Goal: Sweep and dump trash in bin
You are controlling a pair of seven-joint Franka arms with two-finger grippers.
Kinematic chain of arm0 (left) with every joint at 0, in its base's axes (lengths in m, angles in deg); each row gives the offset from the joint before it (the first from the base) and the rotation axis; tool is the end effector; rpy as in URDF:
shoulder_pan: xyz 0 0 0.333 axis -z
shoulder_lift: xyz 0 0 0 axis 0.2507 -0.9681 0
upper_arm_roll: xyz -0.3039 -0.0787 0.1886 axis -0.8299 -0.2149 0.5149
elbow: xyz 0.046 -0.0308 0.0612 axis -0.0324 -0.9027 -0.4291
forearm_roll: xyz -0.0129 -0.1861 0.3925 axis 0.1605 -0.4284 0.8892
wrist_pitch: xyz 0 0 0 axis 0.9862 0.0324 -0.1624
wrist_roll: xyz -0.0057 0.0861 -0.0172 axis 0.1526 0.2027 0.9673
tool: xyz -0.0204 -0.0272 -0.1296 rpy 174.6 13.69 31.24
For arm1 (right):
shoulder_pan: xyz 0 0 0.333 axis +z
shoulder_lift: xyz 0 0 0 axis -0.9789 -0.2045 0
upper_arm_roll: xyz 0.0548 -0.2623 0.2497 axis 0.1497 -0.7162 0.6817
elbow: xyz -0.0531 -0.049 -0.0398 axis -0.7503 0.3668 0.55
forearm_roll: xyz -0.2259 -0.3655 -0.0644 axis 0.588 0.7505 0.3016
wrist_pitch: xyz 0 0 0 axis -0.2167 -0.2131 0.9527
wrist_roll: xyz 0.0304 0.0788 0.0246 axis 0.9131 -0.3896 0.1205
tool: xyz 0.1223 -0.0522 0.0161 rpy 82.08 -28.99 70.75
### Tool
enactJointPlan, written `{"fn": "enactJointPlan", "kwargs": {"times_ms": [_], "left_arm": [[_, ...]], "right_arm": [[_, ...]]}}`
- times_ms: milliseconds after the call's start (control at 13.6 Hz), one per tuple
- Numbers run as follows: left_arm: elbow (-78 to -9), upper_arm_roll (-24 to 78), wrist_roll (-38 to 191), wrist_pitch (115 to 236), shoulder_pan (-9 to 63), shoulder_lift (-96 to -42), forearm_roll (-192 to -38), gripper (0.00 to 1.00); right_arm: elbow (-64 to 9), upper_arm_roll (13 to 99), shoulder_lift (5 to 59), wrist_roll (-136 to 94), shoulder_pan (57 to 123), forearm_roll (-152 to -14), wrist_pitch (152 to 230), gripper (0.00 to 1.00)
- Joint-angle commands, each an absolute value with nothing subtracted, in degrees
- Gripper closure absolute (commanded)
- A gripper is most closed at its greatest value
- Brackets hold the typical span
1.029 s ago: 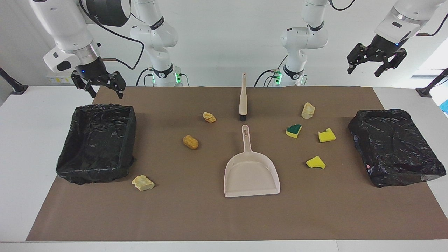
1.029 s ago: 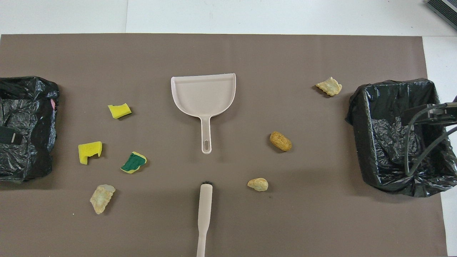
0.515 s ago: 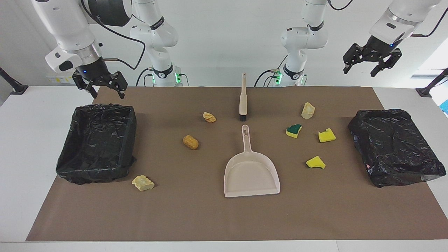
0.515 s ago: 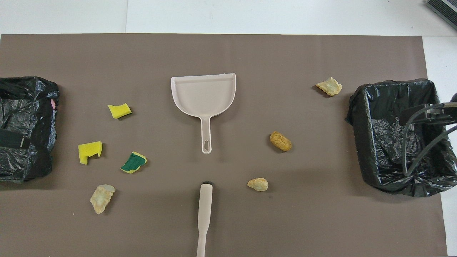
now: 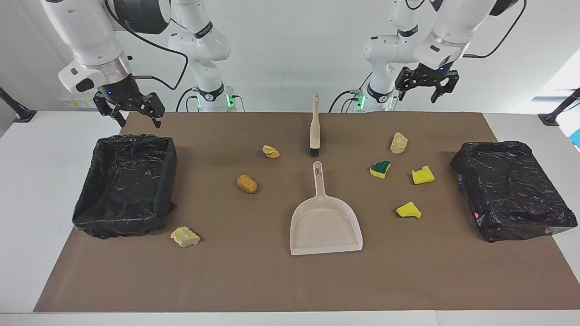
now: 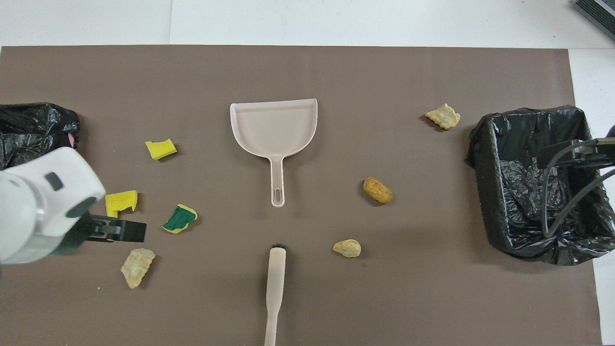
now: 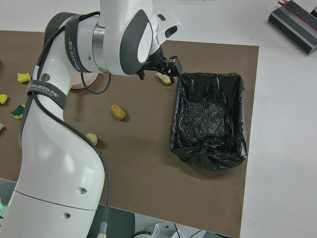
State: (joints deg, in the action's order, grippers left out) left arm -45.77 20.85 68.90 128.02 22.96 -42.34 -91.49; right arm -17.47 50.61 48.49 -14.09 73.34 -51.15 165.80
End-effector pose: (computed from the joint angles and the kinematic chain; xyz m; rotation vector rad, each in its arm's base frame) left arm 0.4594 -0.1610 0.6151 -3.1050 0.2467 0.0952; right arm 0.5896 -0.0337 0.6361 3.1163 -0.0478 0.0046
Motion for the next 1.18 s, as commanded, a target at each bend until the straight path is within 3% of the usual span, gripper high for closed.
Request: {"fn": "enactJointPlan", "kwargs": {"times_ms": [0, 221, 735, 1103], "left_arm": [[-59.13, 21.16, 77.85, 137.16, 31.53, -37.31, -91.45, 0.00], [-68.28, 21.07, 83.85, 142.45, 39.98, -34.24, -92.76, 0.00], [-82.87, 20.89, 100.18, 158.08, 59.75, -35.19, -94.88, 0.00], [-86.59, 20.89, 111.70, 167.48, 70.84, -39.13, -94.88, 0.00]], "right_arm": [[-18.34, 50.77, 49.13, -13.08, 73.01, -52.00, 166.86, 0.00], [-18.34, 50.77, 49.13, -13.08, 73.01, -52.00, 166.86, 0.00], [-18.34, 50.77, 49.13, -13.08, 73.10, -52.00, 166.86, 0.00], [-18.51, 50.77, 49.13, -12.99, 73.18, -51.47, 167.03, 0.00]]}}
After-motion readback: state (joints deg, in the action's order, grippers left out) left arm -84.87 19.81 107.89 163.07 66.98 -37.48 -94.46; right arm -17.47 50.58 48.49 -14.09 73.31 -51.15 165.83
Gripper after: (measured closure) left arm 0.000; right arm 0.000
